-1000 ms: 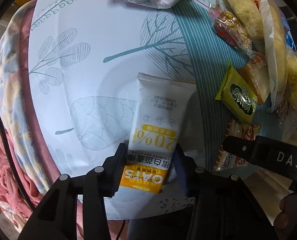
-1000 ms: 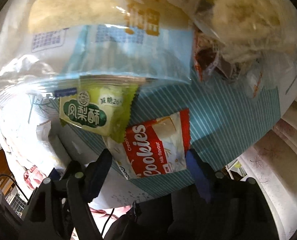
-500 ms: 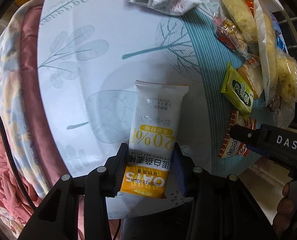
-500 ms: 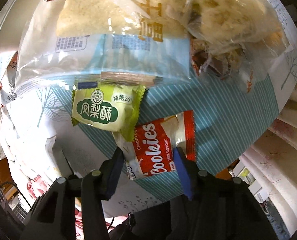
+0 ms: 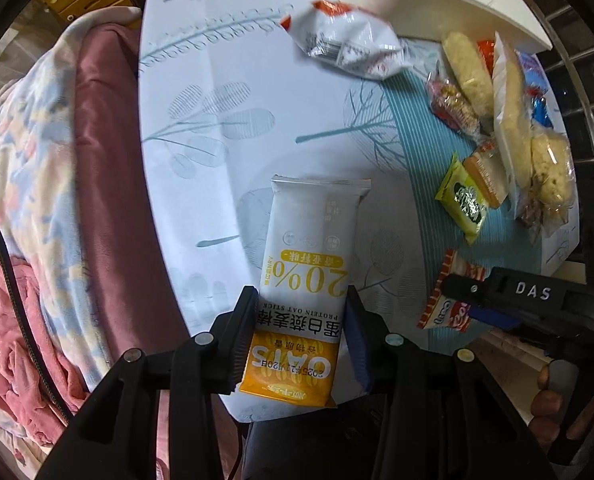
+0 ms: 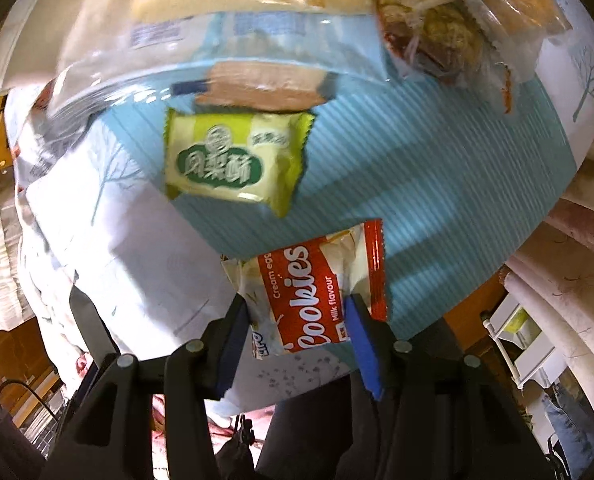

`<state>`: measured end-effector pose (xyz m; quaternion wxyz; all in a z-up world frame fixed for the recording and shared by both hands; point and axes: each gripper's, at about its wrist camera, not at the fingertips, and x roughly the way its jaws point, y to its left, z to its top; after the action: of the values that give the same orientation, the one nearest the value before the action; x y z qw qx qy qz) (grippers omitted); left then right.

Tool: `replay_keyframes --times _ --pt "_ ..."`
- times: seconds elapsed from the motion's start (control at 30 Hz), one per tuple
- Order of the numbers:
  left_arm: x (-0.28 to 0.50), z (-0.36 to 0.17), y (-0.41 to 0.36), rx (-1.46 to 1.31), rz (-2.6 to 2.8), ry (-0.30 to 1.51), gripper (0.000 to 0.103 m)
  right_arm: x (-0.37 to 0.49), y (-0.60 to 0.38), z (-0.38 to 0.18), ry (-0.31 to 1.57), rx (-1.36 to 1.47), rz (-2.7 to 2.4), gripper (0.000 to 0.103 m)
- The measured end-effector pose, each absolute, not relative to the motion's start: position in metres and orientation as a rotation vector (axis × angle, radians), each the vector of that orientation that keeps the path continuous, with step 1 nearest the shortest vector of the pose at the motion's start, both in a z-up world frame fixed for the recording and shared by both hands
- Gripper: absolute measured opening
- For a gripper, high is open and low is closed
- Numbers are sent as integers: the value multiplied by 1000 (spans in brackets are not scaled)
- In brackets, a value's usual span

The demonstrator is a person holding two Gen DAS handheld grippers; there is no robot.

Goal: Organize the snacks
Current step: 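Carry the oat bar with the left gripper into the white tray and release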

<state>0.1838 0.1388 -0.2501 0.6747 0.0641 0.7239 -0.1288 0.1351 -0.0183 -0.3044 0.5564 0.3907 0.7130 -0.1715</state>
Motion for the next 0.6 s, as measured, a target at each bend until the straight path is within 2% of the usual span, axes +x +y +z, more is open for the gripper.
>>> replay_keyframes --times 0.6 --pt "224 -146 133 -3 -269 1499 41 165 10 -207 1481 710 -124 49"
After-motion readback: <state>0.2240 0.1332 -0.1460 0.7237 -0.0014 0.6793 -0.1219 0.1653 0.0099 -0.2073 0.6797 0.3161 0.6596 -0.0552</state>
